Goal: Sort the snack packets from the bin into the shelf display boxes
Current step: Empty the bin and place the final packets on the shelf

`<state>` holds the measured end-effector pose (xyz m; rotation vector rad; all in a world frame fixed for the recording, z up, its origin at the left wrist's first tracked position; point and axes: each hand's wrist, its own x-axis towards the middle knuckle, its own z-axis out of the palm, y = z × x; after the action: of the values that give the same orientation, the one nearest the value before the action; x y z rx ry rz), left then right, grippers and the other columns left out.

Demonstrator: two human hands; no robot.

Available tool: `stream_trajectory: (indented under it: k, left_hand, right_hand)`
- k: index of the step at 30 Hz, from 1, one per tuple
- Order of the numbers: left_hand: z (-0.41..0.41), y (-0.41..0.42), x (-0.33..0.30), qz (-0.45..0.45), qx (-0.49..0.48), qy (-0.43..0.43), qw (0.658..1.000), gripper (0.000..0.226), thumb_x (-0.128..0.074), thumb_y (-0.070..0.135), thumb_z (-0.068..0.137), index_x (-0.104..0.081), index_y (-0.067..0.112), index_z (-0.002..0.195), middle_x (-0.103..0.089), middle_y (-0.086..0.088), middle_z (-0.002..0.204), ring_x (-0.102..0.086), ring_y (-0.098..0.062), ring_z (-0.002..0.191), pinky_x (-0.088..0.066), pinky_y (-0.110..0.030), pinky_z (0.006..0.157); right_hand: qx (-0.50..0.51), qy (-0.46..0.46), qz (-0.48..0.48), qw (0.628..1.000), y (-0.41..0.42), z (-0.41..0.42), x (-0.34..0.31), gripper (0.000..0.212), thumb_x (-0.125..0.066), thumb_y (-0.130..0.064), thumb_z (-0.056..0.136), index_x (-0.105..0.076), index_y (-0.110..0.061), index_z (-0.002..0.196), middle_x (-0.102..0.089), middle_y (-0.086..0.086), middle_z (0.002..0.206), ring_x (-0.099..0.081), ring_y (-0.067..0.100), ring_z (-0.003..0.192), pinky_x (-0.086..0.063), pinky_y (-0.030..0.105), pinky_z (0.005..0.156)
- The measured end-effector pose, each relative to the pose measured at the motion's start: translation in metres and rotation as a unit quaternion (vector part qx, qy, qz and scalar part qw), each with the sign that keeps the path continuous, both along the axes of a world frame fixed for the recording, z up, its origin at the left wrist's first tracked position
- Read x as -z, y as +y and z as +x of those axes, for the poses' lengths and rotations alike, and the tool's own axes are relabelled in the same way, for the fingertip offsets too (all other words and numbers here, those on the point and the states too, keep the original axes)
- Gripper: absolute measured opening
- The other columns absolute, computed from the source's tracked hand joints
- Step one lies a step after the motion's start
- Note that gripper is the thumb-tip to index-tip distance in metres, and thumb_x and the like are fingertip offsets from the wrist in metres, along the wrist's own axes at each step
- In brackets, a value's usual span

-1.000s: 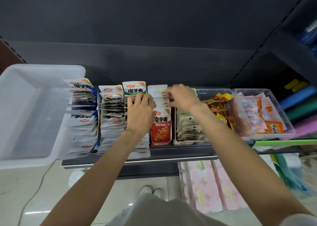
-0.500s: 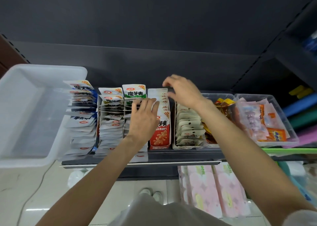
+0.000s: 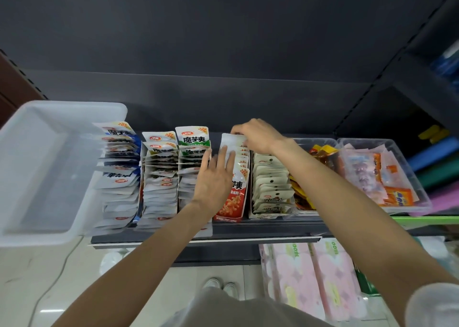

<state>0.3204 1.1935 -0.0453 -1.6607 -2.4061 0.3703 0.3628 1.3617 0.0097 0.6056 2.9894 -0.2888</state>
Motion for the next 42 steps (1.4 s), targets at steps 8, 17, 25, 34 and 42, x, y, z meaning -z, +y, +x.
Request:
stream_trajectory:
  k: [8,17,25,34,42]
  left_hand:
    - [0.01,0.009,0.01,-0.008,0.026,-0.031,0.999,0.071,-0.041,0.028,0.097,-0.004,-0.004,0.147,-0.003,-0.025,0.155,-0.009,-0.031,0.144,0.008,-0.044,0.114]
    - [0.006,-0.017,-0.023,0.17,0.053,-0.22,0.959,0.056,-0.055,0.031,0.091,-0.037,0.016,0.142,-0.033,-0.011,0.149,-0.047,-0.024,0.124,-0.03,-0.035,0.108]
    - [-0.085,-0.095,-0.041,0.376,0.052,-0.134,0.915,0.026,-0.058,0.032,0.087,-0.065,0.014,0.105,-0.065,-0.001,0.097,-0.053,-0.018,0.095,-0.037,-0.03,0.083]
    - [-0.097,-0.079,-0.02,0.223,0.103,-0.152,0.957,0.045,-0.076,0.031,0.072,-0.062,0.015,0.112,-0.063,-0.003,0.109,-0.058,-0.024,0.1,-0.045,-0.038,0.085]
    - [-0.087,-0.064,-0.022,0.23,0.109,-0.07,0.964,0.034,-0.078,0.021,0.068,-0.068,0.015,0.099,-0.069,-0.002,0.095,-0.064,-0.022,0.089,-0.047,-0.034,0.076]
  right_hand:
    - [0.004,0.019,-0.011,1.0,-0.001,-0.002,0.001,0.048,-0.051,0.014,0.08,-0.065,-0.02,0.109,-0.068,0.006,0.102,-0.062,0.025,0.094,-0.051,0.039,0.077]
    - [0.029,0.094,-0.11,0.989,-0.011,0.01,-0.011,0.048,-0.05,-0.002,0.09,-0.052,-0.023,0.133,-0.061,0.001,0.125,-0.057,0.016,0.114,-0.046,0.031,0.096]
    - [-0.03,0.153,-0.174,0.972,-0.069,-0.003,-0.018,0.087,-0.069,-0.032,0.084,-0.013,-0.027,0.151,-0.022,0.001,0.154,-0.023,0.017,0.14,-0.025,0.035,0.112]
    - [-0.155,0.083,0.067,0.982,-0.072,-0.024,0.0,0.036,-0.05,-0.027,0.096,-0.047,-0.017,0.13,-0.055,0.002,0.125,-0.056,0.022,0.111,-0.045,0.034,0.079]
    - [-0.145,0.082,0.064,0.984,-0.062,-0.043,-0.011,0.041,-0.048,0.002,0.091,-0.053,-0.023,0.123,-0.068,0.006,0.099,-0.064,0.031,0.083,-0.047,0.035,0.065]
